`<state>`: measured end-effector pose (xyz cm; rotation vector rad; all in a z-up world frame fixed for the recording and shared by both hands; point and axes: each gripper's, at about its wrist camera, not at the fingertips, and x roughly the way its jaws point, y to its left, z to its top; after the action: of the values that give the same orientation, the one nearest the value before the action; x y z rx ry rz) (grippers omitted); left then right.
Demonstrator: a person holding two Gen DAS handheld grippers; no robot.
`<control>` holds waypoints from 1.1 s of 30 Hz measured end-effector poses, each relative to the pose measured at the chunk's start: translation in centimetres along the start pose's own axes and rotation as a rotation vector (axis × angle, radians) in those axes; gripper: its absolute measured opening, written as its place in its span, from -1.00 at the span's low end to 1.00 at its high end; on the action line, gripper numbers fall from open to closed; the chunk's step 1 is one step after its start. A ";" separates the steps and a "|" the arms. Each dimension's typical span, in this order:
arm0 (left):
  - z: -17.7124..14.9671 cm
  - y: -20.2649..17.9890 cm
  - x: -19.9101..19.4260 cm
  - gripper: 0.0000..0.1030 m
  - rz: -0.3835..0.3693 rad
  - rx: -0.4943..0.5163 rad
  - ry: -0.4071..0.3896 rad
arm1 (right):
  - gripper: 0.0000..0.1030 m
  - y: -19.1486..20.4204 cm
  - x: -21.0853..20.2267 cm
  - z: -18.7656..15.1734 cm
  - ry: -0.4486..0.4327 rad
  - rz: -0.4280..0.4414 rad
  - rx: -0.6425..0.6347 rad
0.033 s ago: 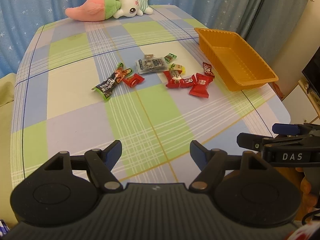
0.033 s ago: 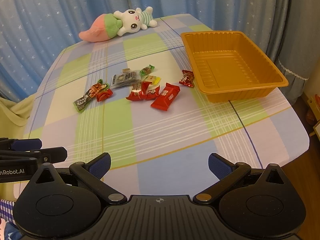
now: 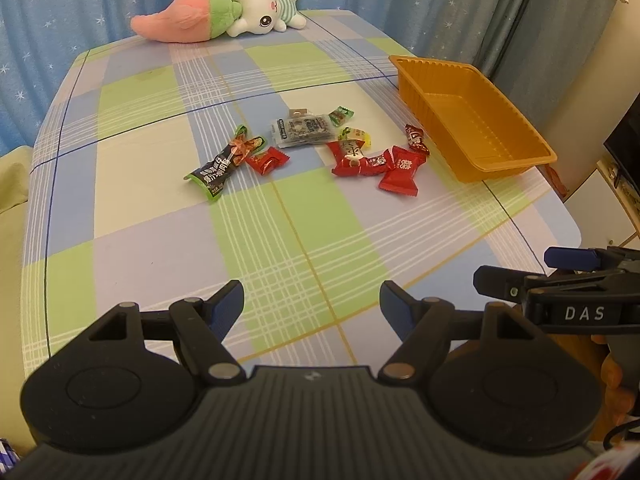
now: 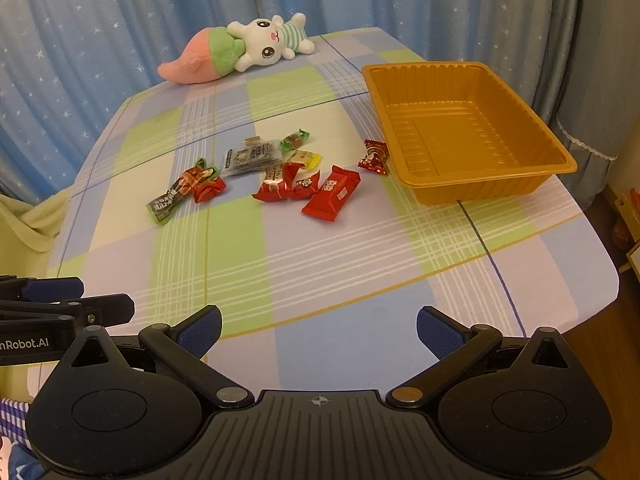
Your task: Organize snacks
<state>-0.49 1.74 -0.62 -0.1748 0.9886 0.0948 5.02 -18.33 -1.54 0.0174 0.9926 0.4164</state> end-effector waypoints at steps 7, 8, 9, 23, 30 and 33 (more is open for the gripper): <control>-0.4 0.3 -0.9 0.42 0.001 -0.003 -0.001 | 1.00 0.3 -0.1 -0.1 -0.004 -0.002 -0.004; -0.4 0.3 -0.9 0.42 0.001 -0.003 -0.001 | 1.00 0.3 -0.1 -0.1 -0.004 -0.001 -0.004; -0.4 0.4 -0.9 0.42 0.001 -0.003 -0.001 | 1.00 0.3 -0.1 -0.1 -0.004 -0.002 -0.005; -0.4 0.4 -0.9 0.42 0.000 -0.003 -0.001 | 1.00 0.7 0.1 0.1 -0.001 0.000 -0.016; -0.4 0.4 -0.9 0.42 -0.001 -0.004 0.000 | 1.00 0.8 0.2 0.1 -0.001 0.000 -0.015; -0.4 0.4 -0.9 0.42 -0.001 -0.004 0.000 | 1.00 0.9 0.2 0.2 -0.001 0.000 -0.016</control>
<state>-1.39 2.08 -0.13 -0.1786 0.9885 0.0962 4.97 -17.42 -1.41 0.0034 0.9885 0.4245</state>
